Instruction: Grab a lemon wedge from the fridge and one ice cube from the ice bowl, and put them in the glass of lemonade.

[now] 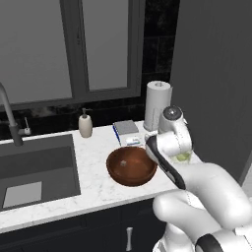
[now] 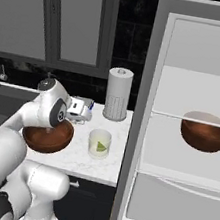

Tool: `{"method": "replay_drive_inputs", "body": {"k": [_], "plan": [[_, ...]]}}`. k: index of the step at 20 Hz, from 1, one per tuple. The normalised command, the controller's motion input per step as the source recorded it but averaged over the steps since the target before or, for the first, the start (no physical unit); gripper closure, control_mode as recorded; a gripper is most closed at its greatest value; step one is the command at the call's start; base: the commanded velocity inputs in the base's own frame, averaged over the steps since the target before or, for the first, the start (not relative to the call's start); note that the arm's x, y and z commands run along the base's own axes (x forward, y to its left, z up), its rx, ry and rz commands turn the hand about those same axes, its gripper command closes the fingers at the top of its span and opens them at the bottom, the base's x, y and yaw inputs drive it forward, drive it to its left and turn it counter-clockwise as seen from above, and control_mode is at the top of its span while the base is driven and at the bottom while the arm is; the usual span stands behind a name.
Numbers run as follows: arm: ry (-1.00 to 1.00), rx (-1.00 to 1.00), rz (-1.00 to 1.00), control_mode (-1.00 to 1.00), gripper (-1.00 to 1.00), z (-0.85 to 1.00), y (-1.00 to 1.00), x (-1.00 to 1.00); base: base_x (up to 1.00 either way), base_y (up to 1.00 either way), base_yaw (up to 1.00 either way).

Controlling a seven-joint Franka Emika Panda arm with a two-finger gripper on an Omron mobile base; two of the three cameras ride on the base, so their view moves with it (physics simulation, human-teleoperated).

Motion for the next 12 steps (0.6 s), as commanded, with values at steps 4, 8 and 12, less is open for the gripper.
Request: {"method": "replay_drive_inputs", "body": {"k": [4,8,12], "plan": [[0.0,0.08,-0.09,-1.0,1.0,0.31,-0.99,0.08,0.0,0.0,0.0],[0.0,0.08,-0.07,-1.0,1.0,0.0,-0.84,-0.04,0.0,0.0,0.0],[0.0,0.06,-0.03,-1.0,1.0,-0.06,-0.16,-0.09,0.0,0.0,0.0]]}}
